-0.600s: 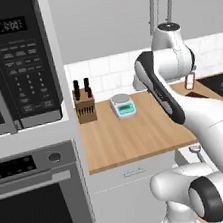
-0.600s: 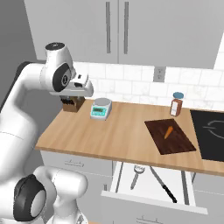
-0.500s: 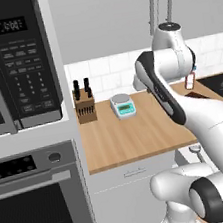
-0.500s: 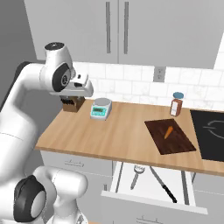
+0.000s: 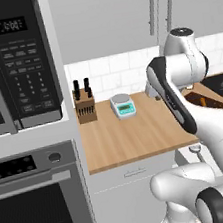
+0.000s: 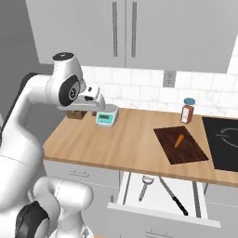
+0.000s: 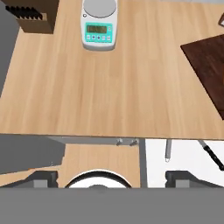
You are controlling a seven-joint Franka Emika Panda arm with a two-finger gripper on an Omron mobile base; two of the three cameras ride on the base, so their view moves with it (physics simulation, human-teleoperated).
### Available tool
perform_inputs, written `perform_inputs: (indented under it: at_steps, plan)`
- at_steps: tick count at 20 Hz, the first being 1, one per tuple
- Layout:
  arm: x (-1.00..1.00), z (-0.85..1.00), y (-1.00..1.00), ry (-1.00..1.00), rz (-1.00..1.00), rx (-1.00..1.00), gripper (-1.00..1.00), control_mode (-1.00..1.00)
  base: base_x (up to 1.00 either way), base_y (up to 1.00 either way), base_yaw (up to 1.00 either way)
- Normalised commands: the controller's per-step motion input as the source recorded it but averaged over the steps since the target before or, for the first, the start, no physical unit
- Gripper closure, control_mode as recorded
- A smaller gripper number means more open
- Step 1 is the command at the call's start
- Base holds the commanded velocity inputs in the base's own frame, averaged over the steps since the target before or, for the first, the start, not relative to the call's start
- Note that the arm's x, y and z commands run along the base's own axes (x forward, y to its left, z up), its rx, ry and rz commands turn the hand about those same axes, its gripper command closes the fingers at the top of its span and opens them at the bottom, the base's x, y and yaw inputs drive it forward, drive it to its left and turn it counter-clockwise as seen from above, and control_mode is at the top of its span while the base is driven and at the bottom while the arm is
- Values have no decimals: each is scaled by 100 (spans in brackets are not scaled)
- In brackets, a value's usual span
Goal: Place the appropriate cutting tool for cutting the carrot skin on the cutting board.
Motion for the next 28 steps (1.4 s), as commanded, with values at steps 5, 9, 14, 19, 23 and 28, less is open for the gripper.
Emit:
perform_inputs:
  at_steps: [5,9,14,19,23,28]
  plan:
    - [-68,-38,-100,0,0,2,-100,-100,0,0,0]
    - [-65,-61,-97,2,-3,3,-100,-100,0,0,0]
    - [-41,-76,-94,1,-6,3,-100,-100,0,0,0]
    - [5,-86,-81,24,-2,2,-100,-100,0,0,0]
    - [69,-85,-5,34,0,1,-100,-100,0,0,0]
    - [48,-62,0,18,7,0,-100,-100,0,0,0]
